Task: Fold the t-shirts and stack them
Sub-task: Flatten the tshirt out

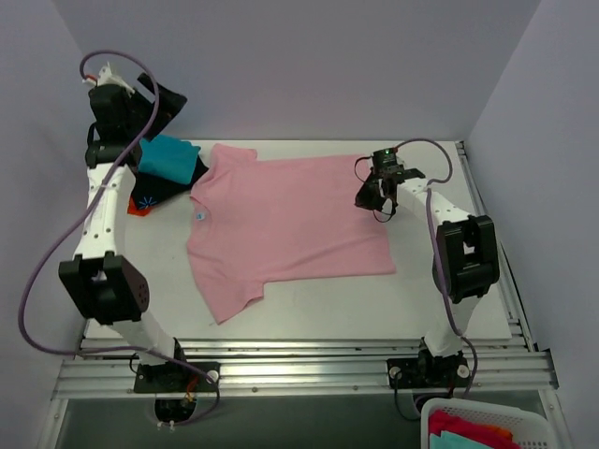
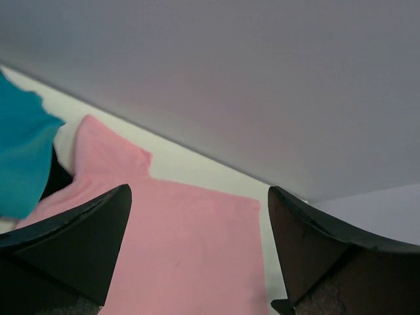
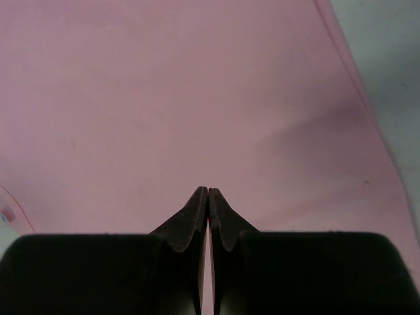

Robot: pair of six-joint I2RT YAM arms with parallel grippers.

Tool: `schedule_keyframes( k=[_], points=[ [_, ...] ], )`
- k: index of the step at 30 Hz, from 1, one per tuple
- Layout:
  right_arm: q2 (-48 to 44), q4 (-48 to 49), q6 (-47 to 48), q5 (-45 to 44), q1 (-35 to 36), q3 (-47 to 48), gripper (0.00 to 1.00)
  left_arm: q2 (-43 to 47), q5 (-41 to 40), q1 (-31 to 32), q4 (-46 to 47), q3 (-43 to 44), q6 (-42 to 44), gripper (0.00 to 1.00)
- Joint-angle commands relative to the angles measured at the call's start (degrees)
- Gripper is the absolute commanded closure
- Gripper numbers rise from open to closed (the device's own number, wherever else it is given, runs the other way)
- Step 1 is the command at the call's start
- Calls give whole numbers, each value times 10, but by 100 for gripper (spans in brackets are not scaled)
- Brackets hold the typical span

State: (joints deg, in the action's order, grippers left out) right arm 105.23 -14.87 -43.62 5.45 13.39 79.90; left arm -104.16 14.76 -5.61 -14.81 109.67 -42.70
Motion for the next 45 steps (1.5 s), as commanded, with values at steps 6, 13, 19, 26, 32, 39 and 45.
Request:
schedule_keyframes(
  k=[6,13,19,26,32,39,45],
  points=[
    [40,28,-2,45,16,44,100,184,-114,16,-145,-243,45,6],
    [45,45,13,28,16,5,100,232,-163,71,-212,-249,52,5],
    [66,40,21,34,9,-18,100,246,-175,103,-254,-239,58,4],
    [60,41,23,38,-17,-67,100,257,-177,123,-283,-260,63,3],
    [43,47,43,44,-66,-108,100,276,-188,129,-299,-284,78,3],
    [27,36,77,42,-122,-124,100,280,-192,131,-302,-300,82,3],
    [27,32,86,46,-131,-122,100,263,-192,133,-300,-286,85,3]
  ],
)
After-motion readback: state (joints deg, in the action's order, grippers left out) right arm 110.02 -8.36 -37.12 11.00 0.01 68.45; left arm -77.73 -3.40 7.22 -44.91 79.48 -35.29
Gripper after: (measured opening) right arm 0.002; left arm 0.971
